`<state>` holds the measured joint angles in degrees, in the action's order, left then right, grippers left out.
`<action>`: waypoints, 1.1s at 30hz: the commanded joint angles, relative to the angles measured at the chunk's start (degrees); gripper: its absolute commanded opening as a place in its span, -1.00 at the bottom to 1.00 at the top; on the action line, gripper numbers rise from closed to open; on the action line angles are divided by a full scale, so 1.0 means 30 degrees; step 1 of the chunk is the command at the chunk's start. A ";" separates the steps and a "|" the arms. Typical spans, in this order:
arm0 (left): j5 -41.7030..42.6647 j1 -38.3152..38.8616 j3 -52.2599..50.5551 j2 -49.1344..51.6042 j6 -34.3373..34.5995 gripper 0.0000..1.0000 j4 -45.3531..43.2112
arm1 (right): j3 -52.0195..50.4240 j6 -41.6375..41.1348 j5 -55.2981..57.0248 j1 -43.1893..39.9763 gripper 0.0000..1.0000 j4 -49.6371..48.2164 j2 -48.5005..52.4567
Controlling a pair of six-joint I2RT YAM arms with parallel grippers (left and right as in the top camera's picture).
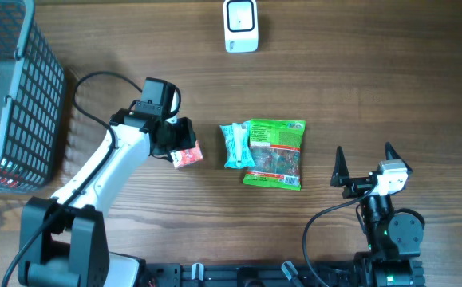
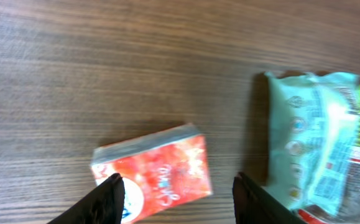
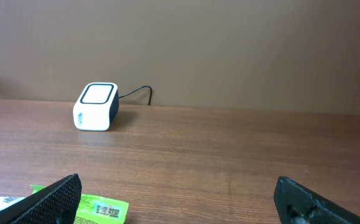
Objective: Scan the item barcode
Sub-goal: 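Carry the red tissue pack with the left gripper beside the bags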
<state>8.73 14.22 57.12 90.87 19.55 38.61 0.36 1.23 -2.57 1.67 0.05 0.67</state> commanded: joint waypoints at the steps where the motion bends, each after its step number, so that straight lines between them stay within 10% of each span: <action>1: -0.1792 0.1086 0.0605 -0.0743 0.0510 -0.17 0.1450 | -0.0022 0.0073 -0.0160 -0.0051 0.99 -0.0051 -0.0131; 4: -0.7927 0.1297 0.0444 -0.0678 0.2812 -0.92 0.3024 | -0.0022 0.0080 -0.0160 -0.0051 1.00 -0.0051 -0.0131; 8: -0.9515 0.1297 -0.1399 -0.0539 0.2783 -0.92 -0.1960 | -0.0022 0.0073 -0.0160 -0.0051 1.00 -0.0051 -0.0131; 12: -0.9428 0.1297 -0.2994 0.0525 0.2790 -0.85 -0.4896 | -0.0022 0.0080 -0.0160 -0.0051 0.99 -0.0051 -0.0131; 21: -0.2229 0.1297 -0.3075 0.1428 0.2790 -0.60 -0.1362 | -0.0022 0.0080 -0.0160 -0.0051 0.99 -0.0051 -0.0131; 28: -0.4459 0.1144 0.2310 0.0714 0.2790 -0.23 0.4721 | -0.0022 0.0080 -0.0160 -0.0051 0.99 -0.0051 -0.0131; 33: -0.4226 0.3752 0.2084 0.0466 0.3665 -0.17 0.3009 | -0.0022 0.0080 -0.0160 -0.0051 1.00 -0.0051 -0.0131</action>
<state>-3.60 21.74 64.82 92.40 29.10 50.59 0.36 1.23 -2.57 1.67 0.05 0.67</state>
